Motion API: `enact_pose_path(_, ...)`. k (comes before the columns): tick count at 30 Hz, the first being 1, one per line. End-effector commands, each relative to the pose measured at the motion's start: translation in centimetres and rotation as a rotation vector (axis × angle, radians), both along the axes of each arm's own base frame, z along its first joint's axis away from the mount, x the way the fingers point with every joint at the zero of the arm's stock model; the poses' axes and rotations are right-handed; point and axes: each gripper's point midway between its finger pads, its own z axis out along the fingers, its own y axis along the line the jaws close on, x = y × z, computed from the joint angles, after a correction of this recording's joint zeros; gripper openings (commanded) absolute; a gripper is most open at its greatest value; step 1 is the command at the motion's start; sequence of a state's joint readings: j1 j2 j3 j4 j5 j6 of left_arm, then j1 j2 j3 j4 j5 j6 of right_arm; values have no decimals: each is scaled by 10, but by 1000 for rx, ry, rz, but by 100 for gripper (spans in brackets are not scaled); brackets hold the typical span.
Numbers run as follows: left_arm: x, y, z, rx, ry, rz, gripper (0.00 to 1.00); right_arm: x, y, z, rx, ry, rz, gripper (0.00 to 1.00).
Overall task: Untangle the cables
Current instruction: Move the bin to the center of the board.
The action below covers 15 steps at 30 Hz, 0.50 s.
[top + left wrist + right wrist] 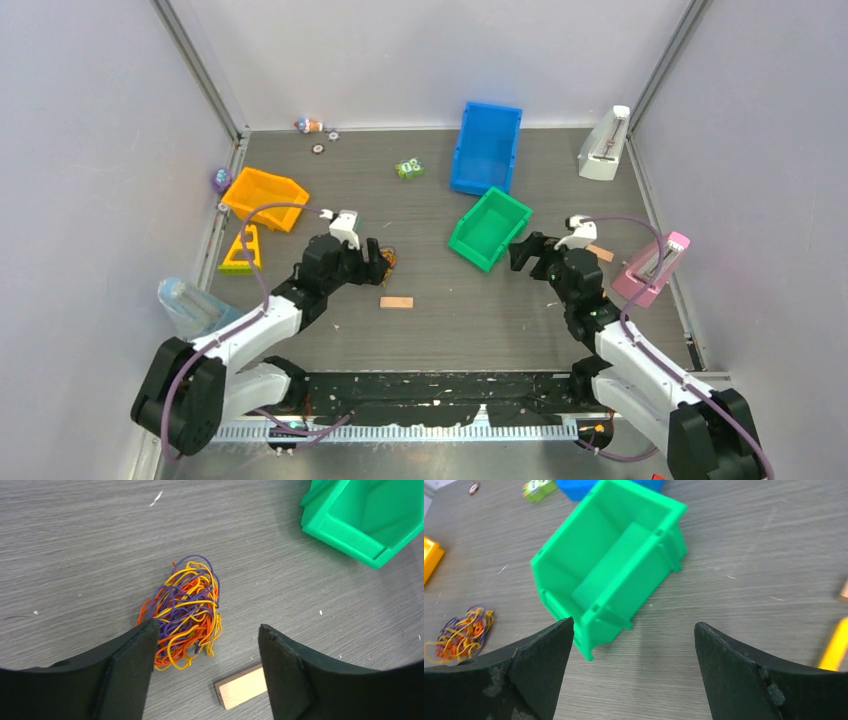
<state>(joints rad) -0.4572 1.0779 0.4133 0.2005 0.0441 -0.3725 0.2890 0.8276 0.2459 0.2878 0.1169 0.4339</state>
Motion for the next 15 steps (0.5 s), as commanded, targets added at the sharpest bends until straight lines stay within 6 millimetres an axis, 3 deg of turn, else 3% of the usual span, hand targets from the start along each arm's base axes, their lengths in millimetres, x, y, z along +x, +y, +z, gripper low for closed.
enact_pose_path(1,-1,-11,-8,53,38,-83,69,13,25,36,-32,-106,100,95)
enact_pose_path(8,6,-4,-26,119,138,-32,67,14,59,28,-97,-63,215,97)
enact_pose_path(10,9,-1,-32,145,170,-13,62,13,69,28,-117,-62,244,97)
enact_pose_path(11,9,0,-35,155,186,-9,57,15,69,27,-127,-61,239,98)
enact_pose_path(15,8,-3,-42,171,229,-29,20,15,78,24,-147,-49,260,98)
